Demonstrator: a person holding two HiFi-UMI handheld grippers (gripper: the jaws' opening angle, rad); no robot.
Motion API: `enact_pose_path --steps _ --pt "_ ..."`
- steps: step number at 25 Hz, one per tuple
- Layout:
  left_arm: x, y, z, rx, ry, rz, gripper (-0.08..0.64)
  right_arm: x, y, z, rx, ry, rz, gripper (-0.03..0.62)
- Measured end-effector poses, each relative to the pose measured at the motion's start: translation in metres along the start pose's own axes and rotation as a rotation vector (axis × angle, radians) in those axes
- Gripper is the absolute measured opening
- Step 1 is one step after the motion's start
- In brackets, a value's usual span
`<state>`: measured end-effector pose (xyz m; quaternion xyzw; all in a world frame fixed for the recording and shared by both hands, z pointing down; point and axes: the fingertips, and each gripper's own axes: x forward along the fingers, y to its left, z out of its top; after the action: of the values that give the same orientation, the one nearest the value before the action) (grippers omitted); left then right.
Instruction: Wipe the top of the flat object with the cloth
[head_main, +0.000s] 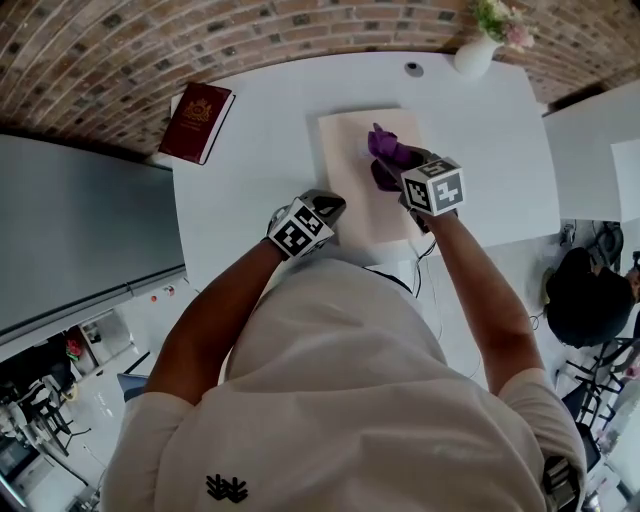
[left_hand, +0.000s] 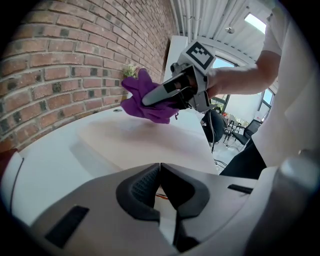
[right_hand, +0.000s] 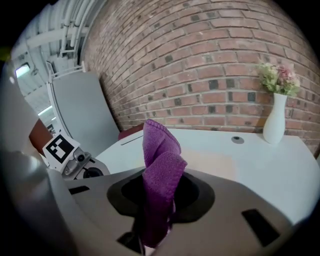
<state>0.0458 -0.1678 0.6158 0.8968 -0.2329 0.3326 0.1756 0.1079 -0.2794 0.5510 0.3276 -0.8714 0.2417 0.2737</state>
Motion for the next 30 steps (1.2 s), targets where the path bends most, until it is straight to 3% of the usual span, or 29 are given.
enact_pose_path --steps 6,11,30 --pt "-0.001 0.0 0.001 0.005 0.009 -0.001 0.025 0.045 0.059 0.004 -0.059 0.044 0.12 0.127" --pt "-0.003 0.001 0.0 -0.001 0.013 0.001 0.026 0.07 0.068 -0.005 -0.077 0.095 0.13 0.127" --pt "0.001 0.003 -0.001 -0.011 0.003 0.012 0.025 -0.003 -0.097 -0.036 0.031 0.094 -0.139 0.126"
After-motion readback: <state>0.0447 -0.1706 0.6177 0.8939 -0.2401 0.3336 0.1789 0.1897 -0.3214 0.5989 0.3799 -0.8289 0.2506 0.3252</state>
